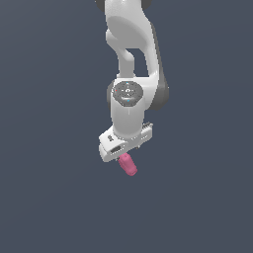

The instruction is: Pick up the object and move it to a goal position.

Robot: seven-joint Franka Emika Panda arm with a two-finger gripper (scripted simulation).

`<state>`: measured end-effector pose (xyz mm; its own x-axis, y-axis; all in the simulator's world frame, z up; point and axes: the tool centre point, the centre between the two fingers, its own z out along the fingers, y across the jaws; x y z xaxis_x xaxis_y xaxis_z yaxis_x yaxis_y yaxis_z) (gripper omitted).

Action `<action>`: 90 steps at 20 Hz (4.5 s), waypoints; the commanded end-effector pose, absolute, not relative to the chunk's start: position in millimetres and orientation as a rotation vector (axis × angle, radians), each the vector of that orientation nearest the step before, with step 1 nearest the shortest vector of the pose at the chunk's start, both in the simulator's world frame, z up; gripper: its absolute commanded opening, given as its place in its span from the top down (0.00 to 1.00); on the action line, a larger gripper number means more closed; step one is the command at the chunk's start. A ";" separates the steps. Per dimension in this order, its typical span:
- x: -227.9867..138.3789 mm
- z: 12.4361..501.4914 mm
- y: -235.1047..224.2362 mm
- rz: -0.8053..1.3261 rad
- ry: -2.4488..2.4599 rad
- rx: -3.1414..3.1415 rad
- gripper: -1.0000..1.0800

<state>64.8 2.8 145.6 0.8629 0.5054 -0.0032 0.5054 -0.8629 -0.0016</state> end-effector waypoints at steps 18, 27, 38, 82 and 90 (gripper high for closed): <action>72.7 116.7 -2.0 0.000 -0.932 -3.000 0.04; 73.3 91.6 -2.1 0.000 -0.936 -2.999 0.04; 73.8 92.6 -2.1 0.000 -0.936 -2.999 1.00; -47.9 366.6 -15.4 0.000 -0.936 -2.998 1.00; -51.5 380.1 -16.6 0.000 -0.936 -2.999 1.00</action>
